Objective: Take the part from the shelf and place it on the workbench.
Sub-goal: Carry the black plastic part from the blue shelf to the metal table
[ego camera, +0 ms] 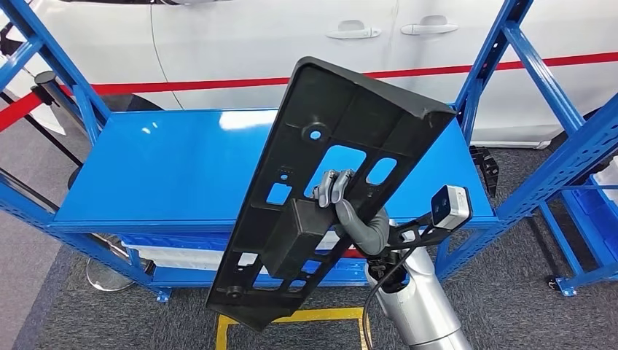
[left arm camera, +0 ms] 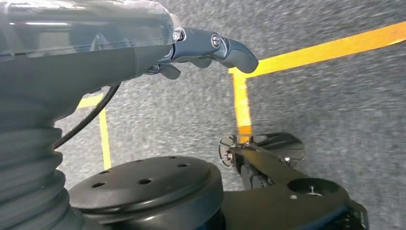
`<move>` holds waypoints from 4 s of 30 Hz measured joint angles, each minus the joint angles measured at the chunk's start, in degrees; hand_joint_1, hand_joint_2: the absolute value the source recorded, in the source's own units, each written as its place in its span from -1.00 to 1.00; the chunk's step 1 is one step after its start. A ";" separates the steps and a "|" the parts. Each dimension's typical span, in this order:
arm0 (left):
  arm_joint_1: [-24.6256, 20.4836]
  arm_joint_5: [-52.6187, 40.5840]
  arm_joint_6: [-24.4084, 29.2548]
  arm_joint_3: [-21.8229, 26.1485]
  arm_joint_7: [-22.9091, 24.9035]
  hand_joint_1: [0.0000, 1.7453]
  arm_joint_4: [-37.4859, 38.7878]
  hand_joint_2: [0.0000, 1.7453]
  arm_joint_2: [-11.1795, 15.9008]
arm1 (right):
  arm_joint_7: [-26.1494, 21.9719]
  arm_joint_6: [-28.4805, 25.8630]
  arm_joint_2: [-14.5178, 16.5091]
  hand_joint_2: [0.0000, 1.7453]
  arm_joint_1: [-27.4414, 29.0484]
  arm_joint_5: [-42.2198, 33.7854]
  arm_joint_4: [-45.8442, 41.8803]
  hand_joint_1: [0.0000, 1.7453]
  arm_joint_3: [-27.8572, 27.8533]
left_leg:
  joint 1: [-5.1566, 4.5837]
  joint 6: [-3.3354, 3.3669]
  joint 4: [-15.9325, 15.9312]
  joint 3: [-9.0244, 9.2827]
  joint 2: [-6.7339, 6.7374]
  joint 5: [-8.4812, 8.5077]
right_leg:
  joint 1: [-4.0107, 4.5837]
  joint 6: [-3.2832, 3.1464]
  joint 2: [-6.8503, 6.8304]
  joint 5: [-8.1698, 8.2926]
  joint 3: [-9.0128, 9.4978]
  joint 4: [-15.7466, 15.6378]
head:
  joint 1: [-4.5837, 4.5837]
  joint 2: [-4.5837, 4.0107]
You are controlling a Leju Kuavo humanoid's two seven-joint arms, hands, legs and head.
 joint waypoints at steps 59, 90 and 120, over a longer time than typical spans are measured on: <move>0.03 -0.70 1.47 0.62 -0.96 -1.00 0.01 1.00 0.59 | -5.28 -7.19 1.36 1.00 3.31 2.19 -5.86 1.00 -5.34 | -0.10 0.09 -0.95 -1.51 0.37 0.44 | 0.16 -0.36 0.04 -0.83 1.48 -0.31 | 0.17 0.02; -0.12 -1.44 0.97 0.64 -0.05 -1.00 0.00 1.00 1.20 | -8.53 2.39 0.73 1.00 6.05 2.22 -14.12 1.00 -4.31 | -0.16 -0.14 -0.60 -1.51 0.51 0.41 | 0.18 -0.54 0.10 -1.15 1.70 -0.08 | 0.29 0.02; 0.21 -0.58 1.05 1.27 -1.06 -1.00 0.00 1.00 1.28 | -8.02 4.14 0.57 1.00 3.40 0.99 -15.34 1.00 -1.97 | -0.12 0.19 -2.62 0.20 0.63 0.76 | -0.09 -0.22 1.09 -1.65 2.13 0.02 | 0.19 0.02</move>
